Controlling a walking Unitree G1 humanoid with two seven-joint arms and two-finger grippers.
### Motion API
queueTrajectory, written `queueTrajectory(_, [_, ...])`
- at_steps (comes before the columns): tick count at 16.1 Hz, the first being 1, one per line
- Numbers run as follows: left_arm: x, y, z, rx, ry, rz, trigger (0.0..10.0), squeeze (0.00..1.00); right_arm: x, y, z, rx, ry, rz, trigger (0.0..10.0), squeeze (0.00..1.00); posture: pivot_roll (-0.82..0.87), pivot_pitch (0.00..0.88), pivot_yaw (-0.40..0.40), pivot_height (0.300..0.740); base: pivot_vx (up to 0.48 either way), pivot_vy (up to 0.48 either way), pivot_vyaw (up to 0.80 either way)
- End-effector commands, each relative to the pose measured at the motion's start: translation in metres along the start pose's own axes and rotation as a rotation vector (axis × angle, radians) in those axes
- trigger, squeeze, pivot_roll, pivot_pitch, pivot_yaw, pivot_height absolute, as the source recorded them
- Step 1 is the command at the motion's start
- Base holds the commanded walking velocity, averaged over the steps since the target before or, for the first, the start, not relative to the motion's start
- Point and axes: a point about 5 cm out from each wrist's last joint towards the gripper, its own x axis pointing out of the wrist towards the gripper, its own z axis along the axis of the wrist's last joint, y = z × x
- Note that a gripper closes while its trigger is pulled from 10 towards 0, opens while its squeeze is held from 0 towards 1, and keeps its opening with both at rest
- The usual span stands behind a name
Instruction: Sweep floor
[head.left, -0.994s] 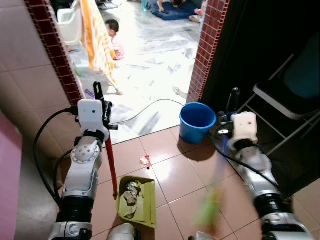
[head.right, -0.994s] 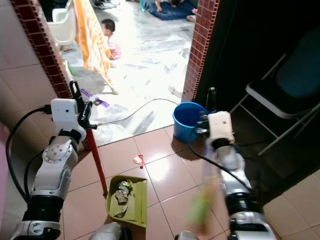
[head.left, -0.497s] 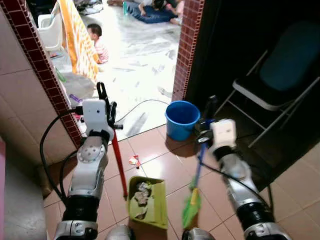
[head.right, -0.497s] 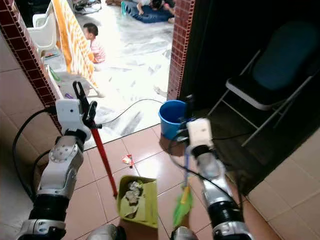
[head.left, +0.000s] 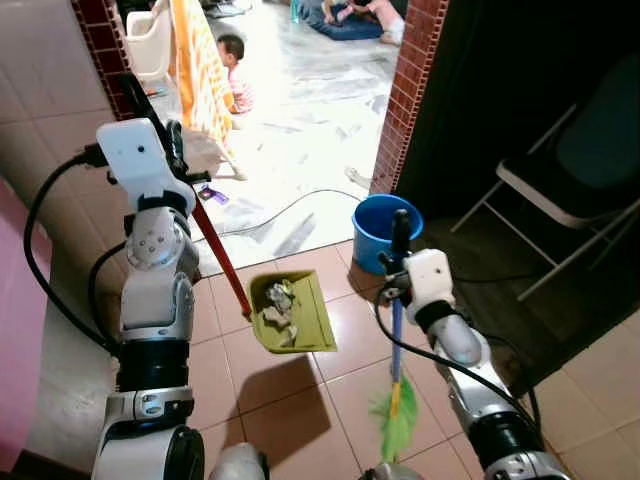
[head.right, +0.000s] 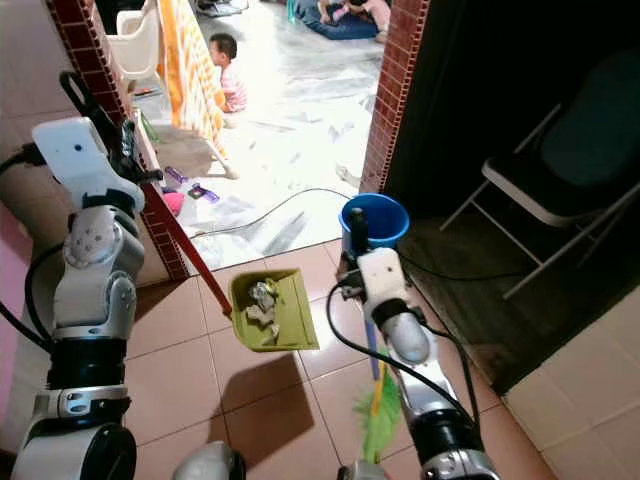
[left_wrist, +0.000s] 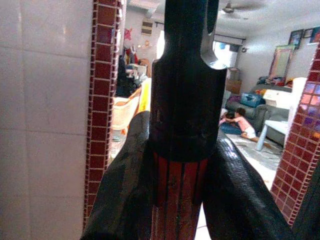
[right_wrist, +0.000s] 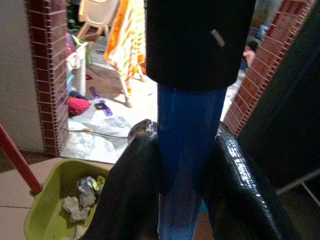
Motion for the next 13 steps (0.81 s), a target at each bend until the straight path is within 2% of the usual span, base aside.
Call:
queueTrajectory(1, [0.005,-0.009,0.019,-0.040,-0.076,-0.026,10.0,0.00,0.001,-0.007,0.005,-0.005,-0.012,-0.035,10.0,0.00,-0.06,0.000,0.015,0.740,0.000,0.000,0.00])
queueTrajectory(4, [0.003,-0.010,0.016,-0.041,-0.062,-0.027,10.0,0.00,0.002,-0.005,0.006,-0.004,-0.014,-0.040,10.0,0.00,-0.06,0.000,0.015,0.740,0.000,0.000,-0.14])
queueTrajectory(8, [0.008,-0.017,0.030,-0.078,-0.112,-0.029,10.0,0.00,0.003,-0.001,0.005,0.003,-0.009,-0.023,10.0,0.00,-0.05,0.000,0.015,0.740,0.312,0.000,-0.43])
queueTrajectory(9, [0.009,-0.018,0.032,-0.079,-0.117,-0.032,10.0,0.00,0.004,0.000,0.006,0.032,-0.017,-0.025,10.0,0.00,-0.05,0.000,0.011,0.740,0.345,0.000,-0.57])
queueTrajectory(11, [0.010,-0.020,0.033,-0.083,-0.120,-0.036,10.0,0.00,0.005,0.004,0.011,0.087,-0.042,-0.017,10.0,0.00,-0.05,0.000,0.010,0.740,0.345,0.000,0.00])
queueTrajectory(13, [0.009,-0.020,0.031,-0.083,-0.116,-0.038,10.0,0.00,0.005,0.002,0.013,0.079,-0.061,-0.038,10.0,0.00,-0.05,0.000,0.011,0.740,0.377,0.000,0.00])
